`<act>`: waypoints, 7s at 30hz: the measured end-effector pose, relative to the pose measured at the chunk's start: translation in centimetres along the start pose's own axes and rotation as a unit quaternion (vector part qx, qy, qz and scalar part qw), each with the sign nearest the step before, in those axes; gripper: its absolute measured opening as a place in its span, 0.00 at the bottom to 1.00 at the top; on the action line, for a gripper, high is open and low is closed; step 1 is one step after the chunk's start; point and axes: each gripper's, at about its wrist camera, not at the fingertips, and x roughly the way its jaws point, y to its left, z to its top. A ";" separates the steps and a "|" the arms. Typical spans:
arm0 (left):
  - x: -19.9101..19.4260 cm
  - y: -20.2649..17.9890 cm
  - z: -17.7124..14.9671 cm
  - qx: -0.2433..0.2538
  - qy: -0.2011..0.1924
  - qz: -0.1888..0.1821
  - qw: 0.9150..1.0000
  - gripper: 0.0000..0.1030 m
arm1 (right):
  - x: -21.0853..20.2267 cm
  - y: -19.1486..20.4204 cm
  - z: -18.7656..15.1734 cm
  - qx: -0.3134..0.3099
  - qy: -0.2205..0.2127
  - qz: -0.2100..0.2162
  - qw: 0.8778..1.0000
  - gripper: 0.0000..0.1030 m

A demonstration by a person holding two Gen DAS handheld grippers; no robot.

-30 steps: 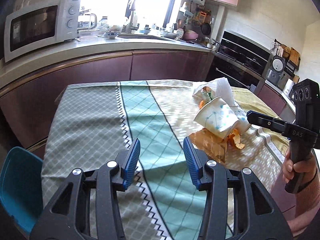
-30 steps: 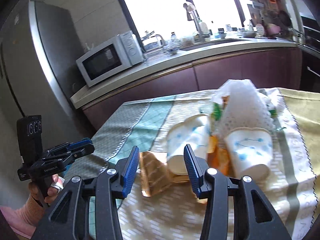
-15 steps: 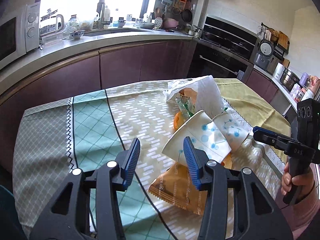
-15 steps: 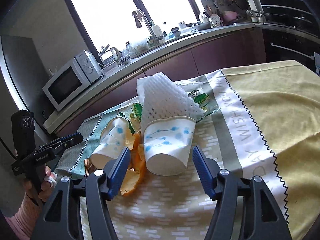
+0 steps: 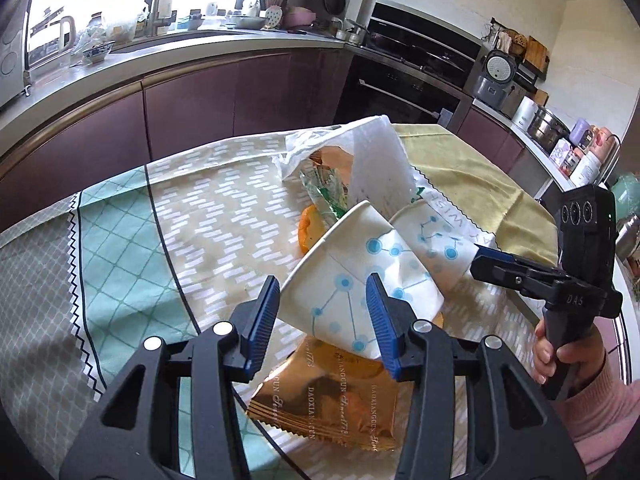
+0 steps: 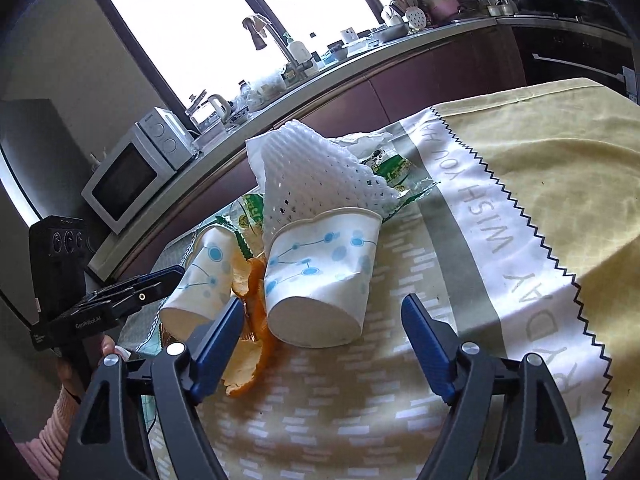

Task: Collect trash
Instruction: 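Move both tools back over the table toward the paper cups, then grasp a dotted paper cup with the left tool while the right tool grasps another cup, then carry both paper cups to the teal bin and open both tools, then grasp the gold wrapper with the left tool while the right tool grasps orange peel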

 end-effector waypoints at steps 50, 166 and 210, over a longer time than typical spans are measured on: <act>-0.1 -2.9 -2.6 -0.003 0.031 -0.087 0.996 0.25 | -1.5 0.1 0.1 -0.007 -0.010 0.002 1.000 0.52; -11.7 5.0 -11.2 -0.096 -0.047 0.005 0.994 0.39 | 0.8 11.9 -0.9 -0.161 0.051 0.027 0.985 0.58; -2.7 2.6 -8.5 -0.153 0.013 -0.057 0.986 0.02 | 0.6 3.9 -1.5 -0.074 0.080 0.036 0.993 0.09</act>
